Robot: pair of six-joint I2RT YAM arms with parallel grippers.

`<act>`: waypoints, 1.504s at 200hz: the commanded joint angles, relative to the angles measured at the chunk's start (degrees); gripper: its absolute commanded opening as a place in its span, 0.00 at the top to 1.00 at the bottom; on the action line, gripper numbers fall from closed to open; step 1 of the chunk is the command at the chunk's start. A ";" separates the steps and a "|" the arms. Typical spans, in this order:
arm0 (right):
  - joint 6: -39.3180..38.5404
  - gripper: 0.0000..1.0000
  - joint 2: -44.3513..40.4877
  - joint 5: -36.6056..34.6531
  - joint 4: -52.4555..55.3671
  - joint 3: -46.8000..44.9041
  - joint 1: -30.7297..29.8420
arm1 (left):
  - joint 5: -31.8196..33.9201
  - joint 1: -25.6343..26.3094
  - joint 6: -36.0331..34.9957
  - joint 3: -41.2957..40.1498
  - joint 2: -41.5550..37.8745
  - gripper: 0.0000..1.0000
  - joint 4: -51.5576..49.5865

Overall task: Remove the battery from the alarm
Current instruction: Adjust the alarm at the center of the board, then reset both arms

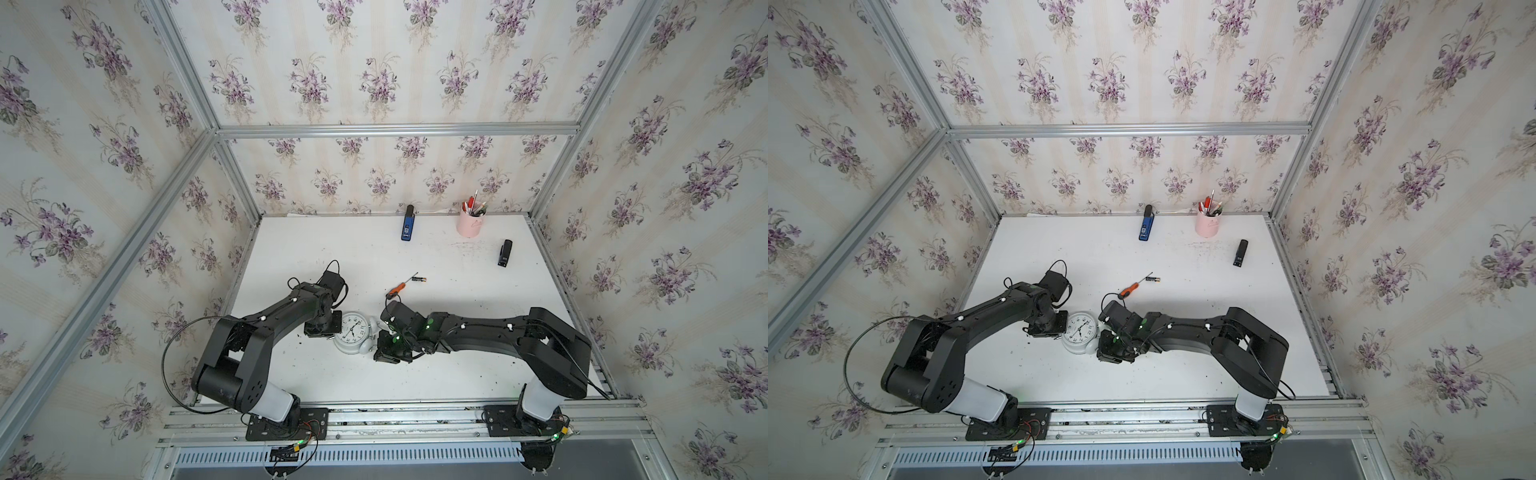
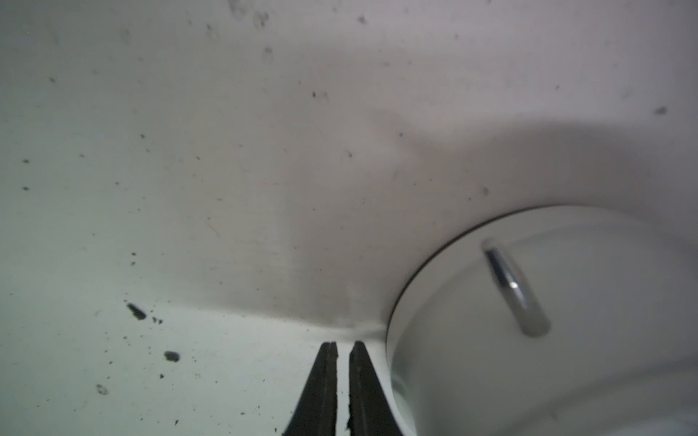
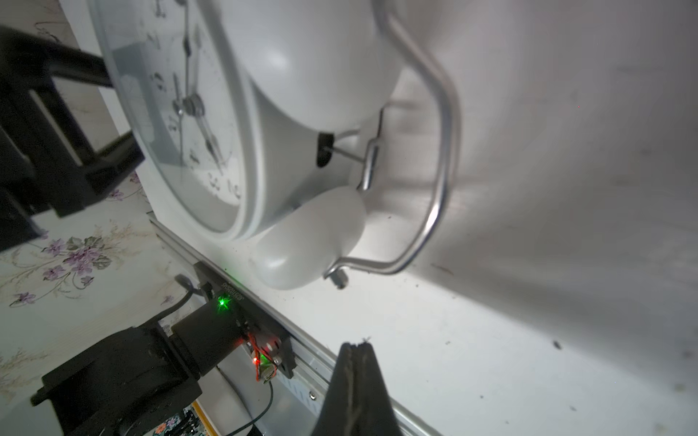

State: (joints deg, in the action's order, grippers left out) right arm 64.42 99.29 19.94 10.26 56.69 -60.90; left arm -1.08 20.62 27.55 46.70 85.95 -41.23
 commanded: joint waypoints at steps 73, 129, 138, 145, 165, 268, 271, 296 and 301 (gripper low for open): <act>-9.71 1.00 0.65 -3.34 8.08 2.43 8.07 | -6.51 12.68 11.32 -1.77 -1.63 0.85 2.54; -16.78 1.00 1.85 -3.73 12.17 6.93 13.84 | -9.54 19.58 15.59 1.14 -1.14 0.83 2.98; -17.91 1.00 2.52 -3.53 12.80 8.27 14.82 | -10.34 20.52 16.03 2.16 -0.39 0.83 3.64; -18.74 1.00 3.15 -3.51 13.56 9.50 15.55 | -10.68 21.13 16.62 2.92 0.18 0.83 4.24; -21.00 1.00 4.74 -2.37 14.44 12.34 17.31 | -12.05 22.49 18.06 4.87 2.45 0.81 6.42; -32.41 0.24 -12.08 -13.09 20.45 11.30 27.00 | -9.36 22.36 13.69 14.07 -15.45 0.20 -7.85; -33.41 0.22 -13.66 -15.45 20.11 10.83 27.10 | -8.21 21.95 12.78 14.96 -16.81 0.15 -8.44; -44.29 0.00 -28.52 -39.20 6.36 -1.75 27.82 | 4.27 12.23 2.19 18.93 -29.08 0.01 -7.05; -47.81 0.00 -31.15 -41.62 0.75 -6.11 28.71 | 7.82 9.40 -0.97 18.12 -31.18 0.01 -4.36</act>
State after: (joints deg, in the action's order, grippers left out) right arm 30.55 76.82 1.67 24.82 62.00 -33.71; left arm -7.68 38.06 39.18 64.25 62.06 -46.68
